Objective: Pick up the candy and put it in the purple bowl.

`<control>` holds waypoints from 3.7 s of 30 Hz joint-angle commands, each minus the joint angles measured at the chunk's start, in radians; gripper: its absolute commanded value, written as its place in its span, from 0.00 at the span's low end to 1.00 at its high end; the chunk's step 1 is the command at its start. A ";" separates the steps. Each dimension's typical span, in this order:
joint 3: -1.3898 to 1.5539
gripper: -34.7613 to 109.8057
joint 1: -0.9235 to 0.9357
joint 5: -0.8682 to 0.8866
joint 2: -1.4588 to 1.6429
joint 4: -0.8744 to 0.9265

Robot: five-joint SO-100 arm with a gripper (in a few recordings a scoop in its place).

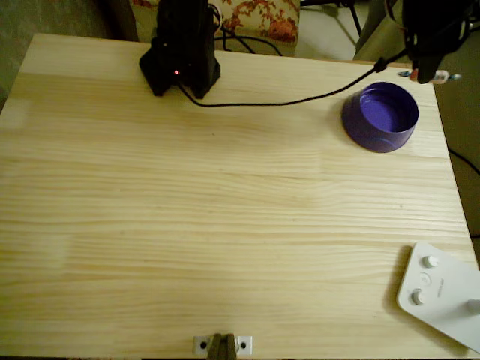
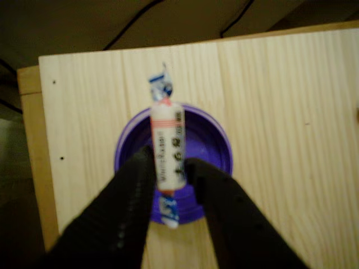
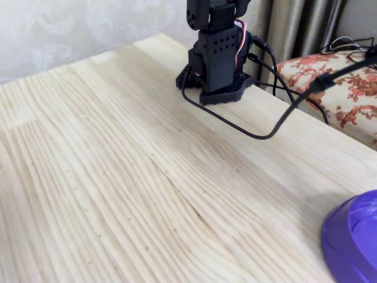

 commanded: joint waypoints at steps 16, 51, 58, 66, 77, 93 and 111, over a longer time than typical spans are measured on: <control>0.077 0.29 0.008 0.000 0.026 -0.044; 0.603 0.24 0.382 -0.095 0.707 -0.219; 0.821 0.24 0.637 -0.104 0.927 -0.261; 1.060 0.24 0.899 -0.006 1.175 -0.261; 1.399 0.24 1.158 0.011 1.591 -0.212; 1.652 0.24 1.321 0.023 1.934 -0.160; 1.692 0.24 1.330 0.029 2.115 -0.051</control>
